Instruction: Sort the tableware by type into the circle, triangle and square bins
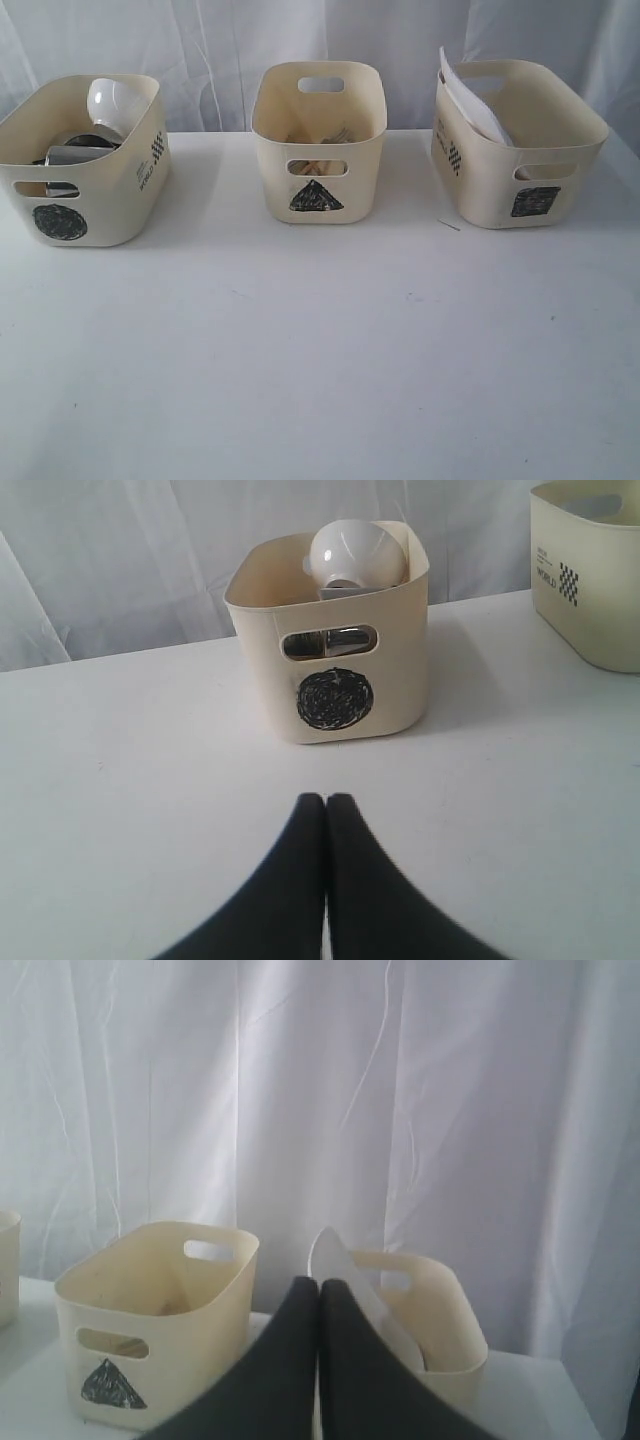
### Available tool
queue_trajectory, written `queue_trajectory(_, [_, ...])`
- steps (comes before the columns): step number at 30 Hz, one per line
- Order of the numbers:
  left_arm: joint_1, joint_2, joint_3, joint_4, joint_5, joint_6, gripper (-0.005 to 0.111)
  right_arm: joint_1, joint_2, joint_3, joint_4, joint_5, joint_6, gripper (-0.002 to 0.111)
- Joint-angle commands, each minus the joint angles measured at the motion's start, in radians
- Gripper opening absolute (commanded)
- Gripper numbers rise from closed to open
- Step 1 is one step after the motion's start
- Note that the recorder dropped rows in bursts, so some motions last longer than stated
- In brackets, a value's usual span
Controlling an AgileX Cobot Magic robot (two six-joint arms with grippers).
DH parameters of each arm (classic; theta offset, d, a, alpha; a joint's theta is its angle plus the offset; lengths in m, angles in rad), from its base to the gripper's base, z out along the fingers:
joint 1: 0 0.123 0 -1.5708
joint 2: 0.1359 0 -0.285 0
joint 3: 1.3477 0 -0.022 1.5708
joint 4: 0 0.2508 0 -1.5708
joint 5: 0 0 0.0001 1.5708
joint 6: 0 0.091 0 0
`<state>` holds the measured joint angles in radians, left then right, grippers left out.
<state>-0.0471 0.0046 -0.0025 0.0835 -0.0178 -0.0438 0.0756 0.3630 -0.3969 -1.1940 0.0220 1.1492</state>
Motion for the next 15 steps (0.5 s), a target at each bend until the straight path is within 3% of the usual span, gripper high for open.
queue_trajectory(1, [-0.001, -0.005, 0.003, -0.005, -0.004, -0.003, 0.000, -0.006, -0.053, 0.004, -0.008, 0.004, 0.007, 0.000])
queue_trajectory(9, [-0.001, -0.005, 0.003, -0.005, -0.004, -0.003, 0.000, -0.006, -0.070, 0.013, -0.008, 0.009, -0.002, 0.000])
queue_trajectory(15, [-0.001, -0.005, 0.003, -0.005, -0.004, -0.003, 0.000, -0.006, -0.079, 0.107, -0.008, -0.114, -0.004, 0.000])
